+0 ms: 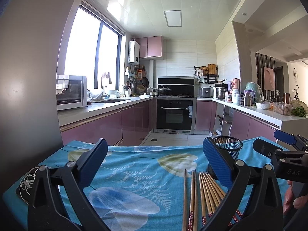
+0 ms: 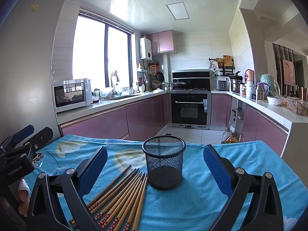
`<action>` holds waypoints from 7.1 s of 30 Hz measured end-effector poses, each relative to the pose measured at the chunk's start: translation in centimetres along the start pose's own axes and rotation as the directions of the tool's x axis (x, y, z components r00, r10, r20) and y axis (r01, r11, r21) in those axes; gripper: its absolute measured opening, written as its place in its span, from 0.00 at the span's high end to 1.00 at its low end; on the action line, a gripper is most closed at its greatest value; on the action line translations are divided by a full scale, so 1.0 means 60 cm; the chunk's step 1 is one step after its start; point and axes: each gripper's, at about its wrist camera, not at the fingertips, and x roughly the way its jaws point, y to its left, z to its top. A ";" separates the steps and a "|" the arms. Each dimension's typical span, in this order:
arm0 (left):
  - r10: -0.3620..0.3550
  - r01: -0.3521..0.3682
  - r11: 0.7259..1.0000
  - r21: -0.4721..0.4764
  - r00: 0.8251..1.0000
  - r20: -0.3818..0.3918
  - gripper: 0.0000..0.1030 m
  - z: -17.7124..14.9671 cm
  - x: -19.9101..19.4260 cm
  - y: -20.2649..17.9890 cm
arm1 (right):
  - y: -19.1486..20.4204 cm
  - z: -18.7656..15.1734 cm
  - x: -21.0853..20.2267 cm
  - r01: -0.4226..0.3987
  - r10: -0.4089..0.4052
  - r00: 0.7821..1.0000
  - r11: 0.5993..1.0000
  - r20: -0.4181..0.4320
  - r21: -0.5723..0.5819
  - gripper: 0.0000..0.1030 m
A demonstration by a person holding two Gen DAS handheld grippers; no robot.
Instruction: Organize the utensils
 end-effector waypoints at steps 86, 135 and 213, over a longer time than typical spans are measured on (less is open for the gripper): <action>-0.154 0.364 0.914 0.177 0.718 -0.679 0.51 -0.145 0.283 -0.087 | -0.003 -0.102 0.190 -0.164 0.133 0.742 0.986 -0.657 0.015 0.72; -0.575 0.555 0.818 -0.149 0.788 -0.220 0.93 0.239 0.170 -0.082 | -0.088 0.186 0.097 -0.313 0.318 0.926 0.948 -0.204 0.060 0.95; -0.366 0.398 0.910 -0.115 0.641 -0.675 0.66 -0.161 0.193 -0.036 | -0.002 -0.108 0.136 -0.266 0.294 0.724 0.954 -0.624 0.141 0.69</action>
